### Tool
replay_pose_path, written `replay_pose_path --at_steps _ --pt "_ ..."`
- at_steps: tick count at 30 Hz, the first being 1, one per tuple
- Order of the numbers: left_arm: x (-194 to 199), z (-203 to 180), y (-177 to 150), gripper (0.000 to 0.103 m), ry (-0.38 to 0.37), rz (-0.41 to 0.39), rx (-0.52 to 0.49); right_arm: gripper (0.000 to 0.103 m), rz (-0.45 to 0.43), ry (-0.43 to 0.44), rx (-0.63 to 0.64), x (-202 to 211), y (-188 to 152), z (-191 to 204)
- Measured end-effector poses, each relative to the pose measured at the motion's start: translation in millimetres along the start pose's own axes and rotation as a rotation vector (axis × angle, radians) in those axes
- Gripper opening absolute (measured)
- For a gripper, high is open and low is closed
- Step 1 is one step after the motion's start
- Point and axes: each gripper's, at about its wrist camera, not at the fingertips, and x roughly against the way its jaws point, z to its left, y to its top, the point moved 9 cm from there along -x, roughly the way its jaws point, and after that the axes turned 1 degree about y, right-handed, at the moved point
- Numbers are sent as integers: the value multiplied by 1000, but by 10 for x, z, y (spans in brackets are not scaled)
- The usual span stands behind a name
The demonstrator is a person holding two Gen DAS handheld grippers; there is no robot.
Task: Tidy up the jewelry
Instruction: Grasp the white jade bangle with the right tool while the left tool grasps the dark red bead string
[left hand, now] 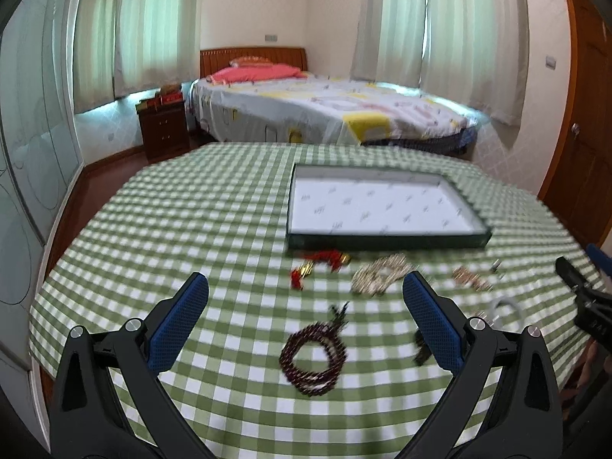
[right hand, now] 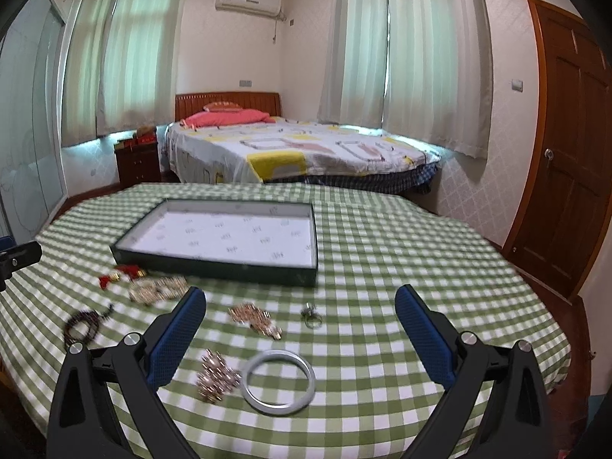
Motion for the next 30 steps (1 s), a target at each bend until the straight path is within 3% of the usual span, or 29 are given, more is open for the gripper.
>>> replay_pose_path --at_steps 6,14,19,24,30 --pt "-420 20 -420 99 -15 111 0 97 80 23 7 -259 -332 -17" --pt "-732 -41 -633 98 -24 221 4 97 162 45 -21 -452 -614 -26" --pt "-891 -66 -753 85 -25 266 -8 97 184 55 -18 -524 -684 -3" --pt "-925 -57 -764 85 -4 247 -47 97 207 68 -21 -590 -745 12" --pt "-938 19 -779 97 15 248 -21 97 234 62 -32 -614 -807 -23"
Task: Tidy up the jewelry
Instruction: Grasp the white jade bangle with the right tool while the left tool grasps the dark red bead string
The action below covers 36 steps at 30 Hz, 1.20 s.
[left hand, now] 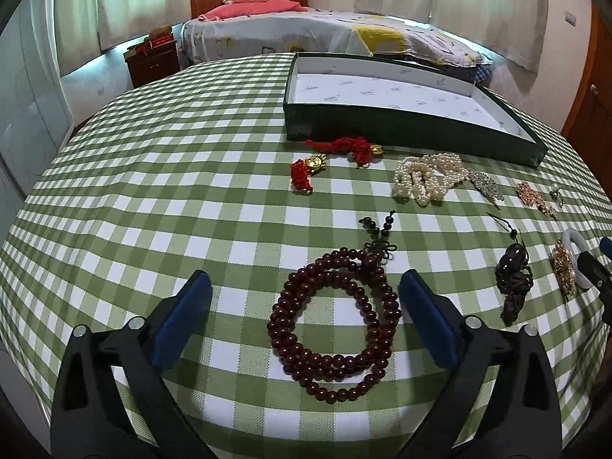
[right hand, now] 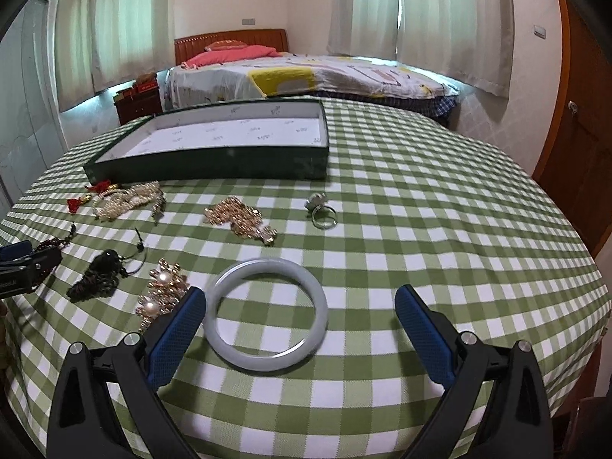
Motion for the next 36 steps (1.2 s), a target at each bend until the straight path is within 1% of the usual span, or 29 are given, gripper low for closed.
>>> replay_pose_path --at_steps 1,6,10,14,16,21,25,28,29,30,31,32,34,35,36 --pt "1 3 -1 99 3 0 0 97 2 3 -4 1 -4 -5" --pt "-5 8 -7 99 3 -1 1 97 15 23 10 15 -37 50" --pt "-4 15 -3 99 4 -4 1 97 34 4 36 -33 -64 77" --pt "-26 16 28 99 6 -12 3 96 44 -27 -13 -70 -69 -77" --pt "-35 19 41 99 8 -14 4 96 48 -15 -35 -89 -72 -112" --pt "-2 8 8 99 8 -10 6 97 44 -11 -8 -143 -40 -70" --pt "36 -13 -23 99 1 -14 2 96 37 -9 -12 -141 -36 -75" --pt "36 -9 -34 98 3 -12 -1 90 30 -13 -18 -116 -42 -95" --pt "43 -11 -40 97 2 -12 -3 81 24 -10 -20 -101 -40 -98" --pt "61 -18 -45 93 -2 -15 -6 71 19 -12 -19 -91 -37 -91" --pt "81 -26 -57 87 -6 -19 -10 69 16 -10 -18 -79 -33 -89" --pt "110 -49 -67 84 -14 -26 -20 69 15 -8 -19 -75 -33 -87" --pt "154 -111 -77 71 -30 -35 -40 69 14 -9 -20 -66 -34 -85" --pt "161 -136 -76 69 -34 -37 -47 69 14 -9 -20 -63 -34 -85" --pt "170 -158 -74 63 -43 -41 -54 69 15 -8 -20 -66 -35 -87"
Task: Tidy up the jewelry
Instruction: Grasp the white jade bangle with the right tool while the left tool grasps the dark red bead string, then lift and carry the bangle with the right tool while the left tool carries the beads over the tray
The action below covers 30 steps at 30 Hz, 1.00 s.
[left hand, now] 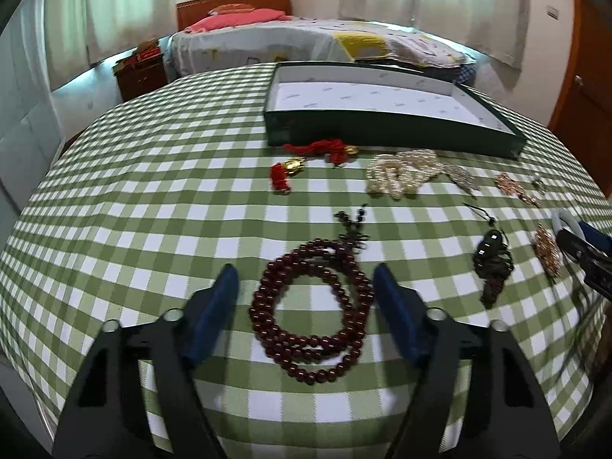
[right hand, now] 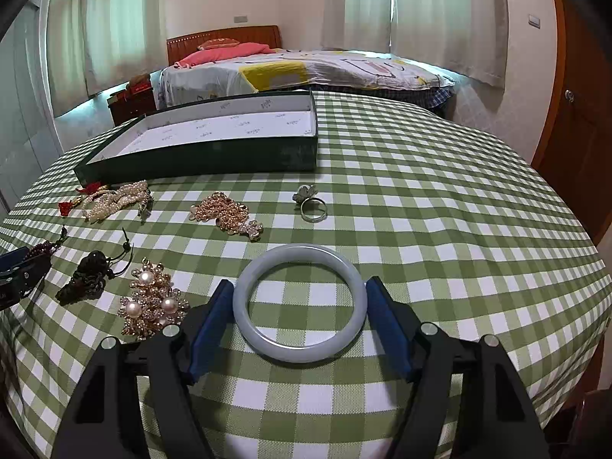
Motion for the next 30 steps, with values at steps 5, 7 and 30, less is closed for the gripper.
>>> replay_pose_path --at_steps 5,7,30 --pt "32 -32 21 32 -27 -12 -3 69 1 0 -4 4 8 -3" --pt "37 -15 23 24 -31 -12 6 69 0 -1 -5 4 6 -4" --pt "127 0 133 11 -44 -63 12 69 -58 9 -2 141 131 34"
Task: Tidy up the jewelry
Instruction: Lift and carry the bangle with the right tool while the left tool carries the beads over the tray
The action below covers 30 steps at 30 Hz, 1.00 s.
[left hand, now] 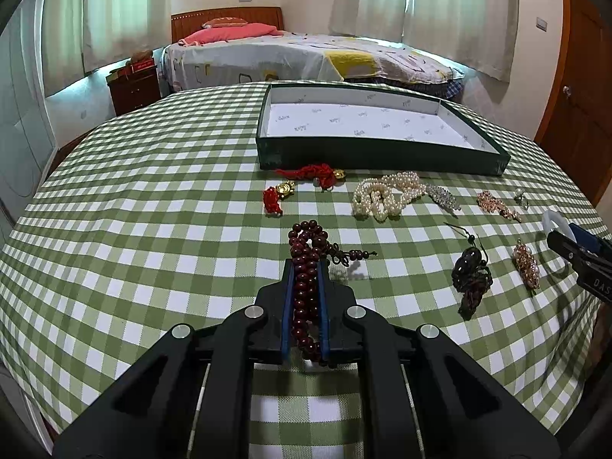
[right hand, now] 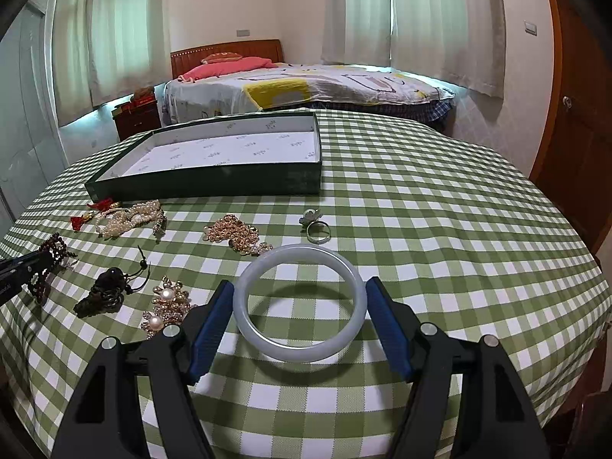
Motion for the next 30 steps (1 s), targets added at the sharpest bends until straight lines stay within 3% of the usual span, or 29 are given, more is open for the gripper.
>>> replay_pose_path --at_steps 9,15,24,30 --pt "105 -1 135 11 -4 -43 4 69 -18 3 -4 72 77 14" --pt "182 -31 356 11 -17 -81 9 69 -63 18 -1 178 313 64" --pt "135 -259 961 11 -61 -152 -11 69 -120 63 11 79 841 230" --pt "-104 -435 1424 11 -89 -182 -28 69 -145 80 51 -163 1225 395"
